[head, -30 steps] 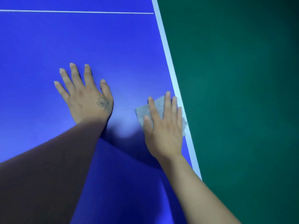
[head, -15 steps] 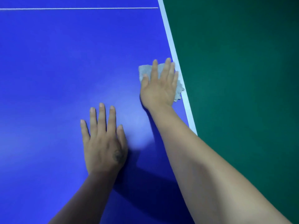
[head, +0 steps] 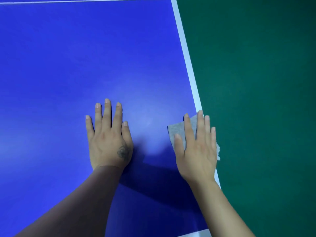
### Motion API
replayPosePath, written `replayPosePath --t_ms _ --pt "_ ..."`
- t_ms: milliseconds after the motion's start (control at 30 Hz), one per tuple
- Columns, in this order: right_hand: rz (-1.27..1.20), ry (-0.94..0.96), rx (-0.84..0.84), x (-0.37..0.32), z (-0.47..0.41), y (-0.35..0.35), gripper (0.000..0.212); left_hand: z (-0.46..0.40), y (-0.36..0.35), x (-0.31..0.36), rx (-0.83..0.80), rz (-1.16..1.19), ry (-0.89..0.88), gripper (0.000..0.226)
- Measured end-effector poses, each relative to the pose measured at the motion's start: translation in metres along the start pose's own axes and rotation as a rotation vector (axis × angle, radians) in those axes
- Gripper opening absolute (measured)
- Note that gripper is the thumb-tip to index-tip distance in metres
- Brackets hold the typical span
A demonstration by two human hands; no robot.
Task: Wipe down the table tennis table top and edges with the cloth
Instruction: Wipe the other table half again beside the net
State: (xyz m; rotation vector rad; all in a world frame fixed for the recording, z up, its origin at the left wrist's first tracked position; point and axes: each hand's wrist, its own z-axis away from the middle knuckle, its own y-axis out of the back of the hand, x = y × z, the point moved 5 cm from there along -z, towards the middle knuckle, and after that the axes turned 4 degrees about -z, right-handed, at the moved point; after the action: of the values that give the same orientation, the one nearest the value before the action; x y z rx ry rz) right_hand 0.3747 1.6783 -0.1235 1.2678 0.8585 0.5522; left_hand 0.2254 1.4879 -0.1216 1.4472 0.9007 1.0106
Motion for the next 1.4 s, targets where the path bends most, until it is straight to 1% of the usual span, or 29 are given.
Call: replayPosePath --t_ms 133,233,300,333,400,467,533,633,700,767,867,900,1033,1133,1200,1300,1400 --pt "0.036 -0.103 0.089 -0.010 -0.050 0.000 0.067 0.001 0.001 0.000 0.007 -0.004 0.007 0.061" --pt "-0.014 -0.240 0.092 -0.026 -0.101 -0.003 0.069 0.000 0.000 0.001 0.002 -0.012 0.009 0.061" --pt "-0.012 -0.275 0.097 -0.041 -0.122 -0.005 0.068 -0.001 -0.001 0.001 -0.001 -0.013 0.010 0.061" --pt "-0.005 -0.249 0.099 -0.051 -0.126 -0.006 0.066 -0.001 -0.001 0.001 0.000 -0.012 0.009 0.061" --pt "0.004 -0.125 0.092 -0.072 -0.121 -0.009 0.064 0.000 0.000 0.001 0.004 -0.005 0.006 0.061" --pt "-0.006 0.024 0.085 -0.090 -0.099 -0.014 0.062 0.000 0.000 0.001 -0.001 0.000 0.010 0.061" --pt "-0.034 0.133 0.082 -0.102 -0.066 -0.019 0.059 0.001 0.000 0.000 -0.011 0.013 0.015 0.061" --pt "-0.160 0.244 0.079 -0.096 -0.009 -0.021 0.052 0.002 0.001 0.000 -0.014 0.019 0.010 0.060" --pt "-0.174 0.262 0.075 -0.075 0.027 -0.018 0.051 0.003 0.002 0.000 -0.016 0.017 0.007 0.059" --pt "-0.120 0.218 0.097 -0.043 0.050 -0.010 0.053 0.004 0.002 0.001 -0.018 0.016 0.006 0.057" --pt "-0.069 0.060 -0.008 0.002 0.050 -0.004 0.059 0.004 0.002 0.001 -0.021 0.016 0.009 0.057" --pt "-0.043 0.011 -0.004 0.010 0.044 -0.003 0.060 0.004 0.002 0.001 -0.021 0.012 0.010 0.057" --pt "0.001 -0.131 0.115 -0.002 0.003 -0.002 0.064 0.005 0.003 0.002 -0.013 0.012 0.006 0.057" --pt "0.008 -0.196 0.112 -0.032 -0.020 -0.009 0.070 0.005 0.002 0.003 -0.006 0.002 -0.001 0.058" --pt "-0.005 -0.150 0.105 -0.055 -0.018 -0.013 0.069 0.006 0.002 0.003 -0.003 -0.007 -0.007 0.058" --pt "-0.051 0.040 0.115 -0.079 0.017 -0.019 0.061 0.006 0.000 0.003 -0.002 -0.008 -0.014 0.059" --pt "-0.095 0.199 0.086 -0.069 0.078 -0.019 0.056 0.006 0.000 0.001 -0.020 -0.006 -0.031 0.059"
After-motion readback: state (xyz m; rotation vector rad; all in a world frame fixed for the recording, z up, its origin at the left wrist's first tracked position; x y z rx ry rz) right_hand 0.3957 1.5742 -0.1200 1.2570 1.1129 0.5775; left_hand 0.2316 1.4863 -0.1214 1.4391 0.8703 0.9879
